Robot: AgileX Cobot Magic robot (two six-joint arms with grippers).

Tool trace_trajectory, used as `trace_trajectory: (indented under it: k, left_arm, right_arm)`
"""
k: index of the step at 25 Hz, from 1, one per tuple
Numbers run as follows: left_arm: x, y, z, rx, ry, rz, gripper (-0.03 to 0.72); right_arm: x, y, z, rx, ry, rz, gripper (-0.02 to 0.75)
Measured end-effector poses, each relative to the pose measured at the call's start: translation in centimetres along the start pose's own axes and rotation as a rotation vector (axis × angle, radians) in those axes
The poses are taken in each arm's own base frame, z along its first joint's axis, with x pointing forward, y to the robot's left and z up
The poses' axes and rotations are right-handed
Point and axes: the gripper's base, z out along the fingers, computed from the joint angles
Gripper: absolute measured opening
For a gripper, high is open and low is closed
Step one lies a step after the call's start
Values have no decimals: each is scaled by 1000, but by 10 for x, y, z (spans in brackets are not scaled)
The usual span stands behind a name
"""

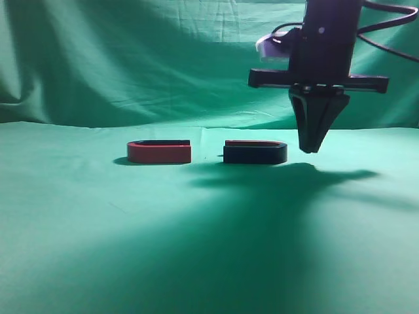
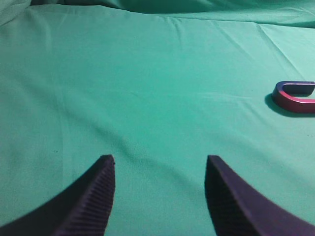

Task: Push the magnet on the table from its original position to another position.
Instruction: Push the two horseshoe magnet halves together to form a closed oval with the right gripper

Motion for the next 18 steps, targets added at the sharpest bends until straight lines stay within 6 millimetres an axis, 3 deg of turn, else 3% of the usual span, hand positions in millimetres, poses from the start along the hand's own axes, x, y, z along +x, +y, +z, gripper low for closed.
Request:
trace_trajectory:
  k: [9, 18]
  left_arm:
    - [0, 0, 0, 0, 0, 0, 399]
    - [0, 0, 0, 0, 0, 0, 399]
  right_arm:
    - [-16, 2, 17, -12, -23, 8, 0]
    - [-26, 16, 13, -75, -77, 18, 0]
